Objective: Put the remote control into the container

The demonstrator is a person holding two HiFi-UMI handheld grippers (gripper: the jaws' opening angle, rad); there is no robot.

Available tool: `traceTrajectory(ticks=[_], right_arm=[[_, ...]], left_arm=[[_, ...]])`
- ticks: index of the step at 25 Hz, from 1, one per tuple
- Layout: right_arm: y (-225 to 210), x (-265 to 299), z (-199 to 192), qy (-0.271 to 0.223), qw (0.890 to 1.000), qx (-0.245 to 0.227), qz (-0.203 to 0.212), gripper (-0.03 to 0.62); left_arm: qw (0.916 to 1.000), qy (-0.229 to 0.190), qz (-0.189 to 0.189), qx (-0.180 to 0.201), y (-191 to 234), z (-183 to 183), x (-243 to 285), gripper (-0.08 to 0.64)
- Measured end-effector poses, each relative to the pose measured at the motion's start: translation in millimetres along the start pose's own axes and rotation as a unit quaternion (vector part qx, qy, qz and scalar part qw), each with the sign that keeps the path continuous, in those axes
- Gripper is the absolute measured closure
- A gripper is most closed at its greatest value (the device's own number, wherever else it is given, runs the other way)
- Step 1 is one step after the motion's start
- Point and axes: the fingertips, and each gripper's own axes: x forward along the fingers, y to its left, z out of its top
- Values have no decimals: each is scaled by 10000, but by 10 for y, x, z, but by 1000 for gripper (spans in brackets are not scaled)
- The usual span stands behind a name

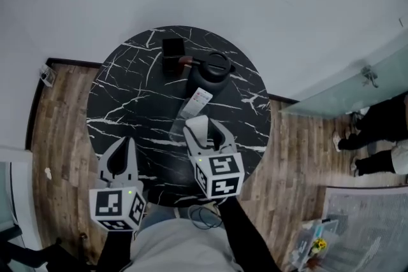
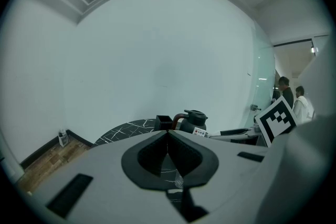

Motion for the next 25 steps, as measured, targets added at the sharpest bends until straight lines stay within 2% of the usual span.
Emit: traceTrajectory(ticks=[25], right_arm=[[-84, 233, 265, -328, 9992, -80, -198, 341]], left_arm=[[10000, 15, 2, -87, 169, 23, 95, 551]])
